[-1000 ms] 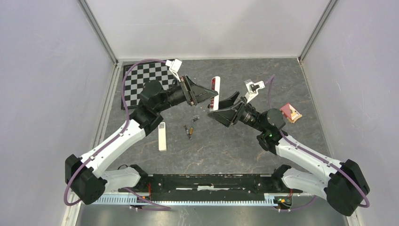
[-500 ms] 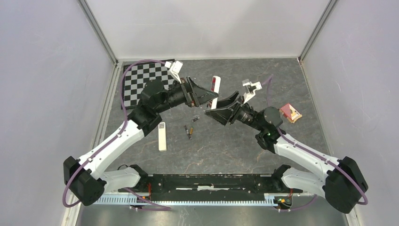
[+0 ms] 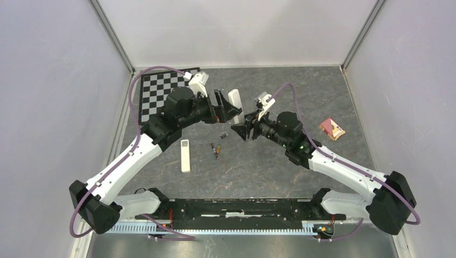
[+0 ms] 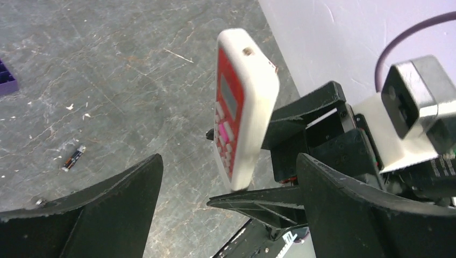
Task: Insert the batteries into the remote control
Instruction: Adjust the remote control.
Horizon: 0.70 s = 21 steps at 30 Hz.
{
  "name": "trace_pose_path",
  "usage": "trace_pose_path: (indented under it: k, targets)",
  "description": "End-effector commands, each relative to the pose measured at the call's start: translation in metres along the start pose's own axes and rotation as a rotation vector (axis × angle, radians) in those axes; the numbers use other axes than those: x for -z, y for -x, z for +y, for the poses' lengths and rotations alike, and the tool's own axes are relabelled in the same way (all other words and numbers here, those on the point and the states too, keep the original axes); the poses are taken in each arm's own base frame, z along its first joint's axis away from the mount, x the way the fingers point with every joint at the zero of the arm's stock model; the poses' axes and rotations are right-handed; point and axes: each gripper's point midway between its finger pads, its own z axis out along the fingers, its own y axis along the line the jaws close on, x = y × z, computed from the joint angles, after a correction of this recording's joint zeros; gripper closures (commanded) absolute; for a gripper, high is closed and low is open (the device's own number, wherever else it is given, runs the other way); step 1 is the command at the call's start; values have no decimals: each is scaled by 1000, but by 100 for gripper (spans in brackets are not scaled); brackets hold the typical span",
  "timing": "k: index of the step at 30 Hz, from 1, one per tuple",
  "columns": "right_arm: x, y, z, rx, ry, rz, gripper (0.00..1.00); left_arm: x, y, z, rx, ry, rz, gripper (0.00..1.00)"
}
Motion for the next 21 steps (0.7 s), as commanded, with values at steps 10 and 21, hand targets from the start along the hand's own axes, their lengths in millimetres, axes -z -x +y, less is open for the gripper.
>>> trace_pose_path:
  k: [10,21]
  targets:
    - [1,-7,-6,478,-91,66,77,-16,-21,20,50,73,97,18]
    - [5,-7,-5,519,-79,61,77,0,-30,8,211,-107,173,60]
